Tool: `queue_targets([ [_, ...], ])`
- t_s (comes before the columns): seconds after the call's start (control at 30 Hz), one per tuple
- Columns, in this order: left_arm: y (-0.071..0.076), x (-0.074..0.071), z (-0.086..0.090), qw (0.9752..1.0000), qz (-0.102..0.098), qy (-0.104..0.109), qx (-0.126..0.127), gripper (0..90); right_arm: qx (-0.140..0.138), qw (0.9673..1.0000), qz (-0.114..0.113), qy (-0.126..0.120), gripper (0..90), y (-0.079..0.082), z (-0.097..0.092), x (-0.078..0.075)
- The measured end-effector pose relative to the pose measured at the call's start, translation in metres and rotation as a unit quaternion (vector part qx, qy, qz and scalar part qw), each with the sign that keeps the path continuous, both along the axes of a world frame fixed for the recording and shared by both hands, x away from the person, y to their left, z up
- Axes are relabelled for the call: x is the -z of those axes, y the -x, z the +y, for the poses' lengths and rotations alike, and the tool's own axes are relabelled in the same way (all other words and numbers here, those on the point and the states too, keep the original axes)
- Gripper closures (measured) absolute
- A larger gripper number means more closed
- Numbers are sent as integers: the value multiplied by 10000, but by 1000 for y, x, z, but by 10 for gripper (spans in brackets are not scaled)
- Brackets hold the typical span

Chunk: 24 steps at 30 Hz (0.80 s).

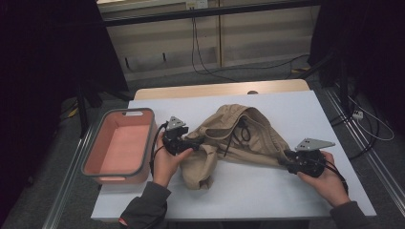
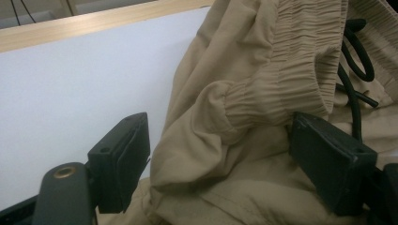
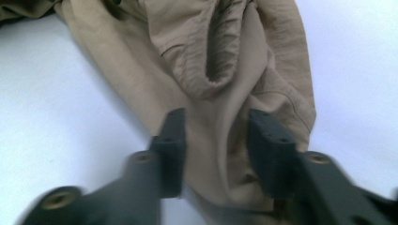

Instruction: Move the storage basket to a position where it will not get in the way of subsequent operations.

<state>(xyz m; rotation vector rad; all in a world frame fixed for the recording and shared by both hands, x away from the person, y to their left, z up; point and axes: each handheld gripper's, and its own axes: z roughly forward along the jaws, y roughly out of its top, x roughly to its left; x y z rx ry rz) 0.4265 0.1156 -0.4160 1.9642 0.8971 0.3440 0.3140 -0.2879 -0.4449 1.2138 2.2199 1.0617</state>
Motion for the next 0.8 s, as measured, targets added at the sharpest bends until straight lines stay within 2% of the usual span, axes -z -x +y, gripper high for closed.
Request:
queue_targets([
  [0.1, -1, 4, -3, 9999, 21, -62, 116, 206, 13, 10000, -41, -77, 480, -1, 2, 0],
  [0.2, -1, 5, -4, 9997, 41, -120, 190, 206, -10, 9999, -81, -118, 454, -2, 4, -1],
  [0.33, -2, 6, -8, 9997, -54, -160, 200, 211, -46, 9998, -100, -170, 444, -4, 9, 1],
  [0.47, -3, 10, -14, 9988, -223, -273, 327, 239, -52, 9998, -109, -147, 444, -6, 15, 2],
  [0.53, -4, 12, -17, 9987, -288, -244, 332, 257, -43, 9998, -132, -138, 454, -8, 17, 3],
  [0.67, -5, 15, -19, 9983, -352, -220, 406, 344, -11, 9998, -145, -98, 467, -11, 18, 4],
  [0.8, -5, 15, -19, 9983, -316, -305, 375, 520, 24, 9997, -192, -127, 461, -11, 16, 3],
])
